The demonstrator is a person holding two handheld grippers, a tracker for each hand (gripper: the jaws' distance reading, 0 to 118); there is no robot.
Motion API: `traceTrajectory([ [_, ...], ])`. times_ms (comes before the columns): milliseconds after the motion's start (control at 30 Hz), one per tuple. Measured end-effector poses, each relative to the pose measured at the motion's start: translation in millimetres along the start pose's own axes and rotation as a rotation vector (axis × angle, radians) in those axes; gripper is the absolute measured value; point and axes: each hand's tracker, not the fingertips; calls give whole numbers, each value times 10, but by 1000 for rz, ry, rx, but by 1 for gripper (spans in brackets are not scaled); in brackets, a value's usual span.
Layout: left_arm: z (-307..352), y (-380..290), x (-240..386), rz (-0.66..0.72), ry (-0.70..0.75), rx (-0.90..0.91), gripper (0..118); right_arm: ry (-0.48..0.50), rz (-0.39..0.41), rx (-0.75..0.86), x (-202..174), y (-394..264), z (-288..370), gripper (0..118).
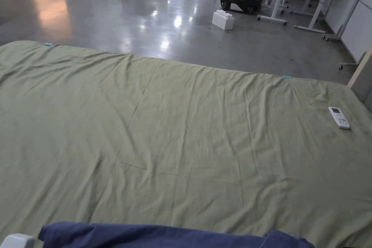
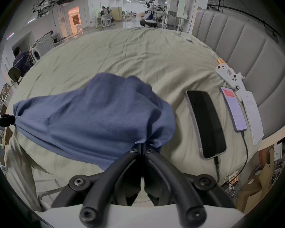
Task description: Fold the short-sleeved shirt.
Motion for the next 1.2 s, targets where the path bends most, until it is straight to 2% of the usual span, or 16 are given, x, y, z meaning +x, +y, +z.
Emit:
traceTrajectory([
  [200, 12, 48, -43, 34, -8, 4, 6, -31, 28, 16, -111, -69, -67, 2],
  [267, 67, 80, -44, 40, -6, 6, 12, -41, 35, 18, -149, -43, -10, 3],
  [300, 107, 114, -45, 45, 0, 14, 17, -53, 41, 28, -163, -32, 34, 8],
  [433, 327, 297, 29, 53, 21, 103, 68, -141, 99, 122, -272, 95, 300, 88],
  [467, 384, 365, 52, 57, 21, 142, 70, -143, 95, 167, -295, 144, 384, 93],
  [600, 555, 655, 210, 63, 23, 269, 70, -171, 84, 355, -444, 399, 668, 93],
  [767, 616, 973, 495, 52, 49, 446, 69, -116, 22, 619, -677, 721, 856, 90],
  [800, 639, 1044, 578, 46, 64, 482, 68, -107, 8, 673, -737, 783, 889, 85],
  [867, 695, 1166, 736, 51, 89, 554, 63, -108, 1, 760, -865, 907, 938, 60],
  [900, 691, 1200, 780, 55, 89, 592, 53, -109, -2, 801, -937, 963, 966, 46],
  [933, 720, 1244, 834, 60, 93, 620, 37, -111, 6, 851, -989, 1006, 990, 30],
  [967, 750, 1287, 902, 68, 117, 662, 23, -123, 26, 904, -1054, 1063, 1010, 23],
  [1000, 773, 1321, 956, 68, 140, 692, 15, -132, 32, 936, -1104, 1112, 1021, 19],
  [1100, 821, 1349, 1057, 63, 168, 762, 14, -99, -7, 956, -1183, 1220, 1013, 12],
  [1133, 837, 1353, 1066, 65, 158, 774, 9, -103, -18, 956, -1205, 1240, 1010, 5],
  [1200, 840, 1344, 1074, 50, 168, 813, 6, -99, -11, 988, -1236, 1283, 1028, 3],
])
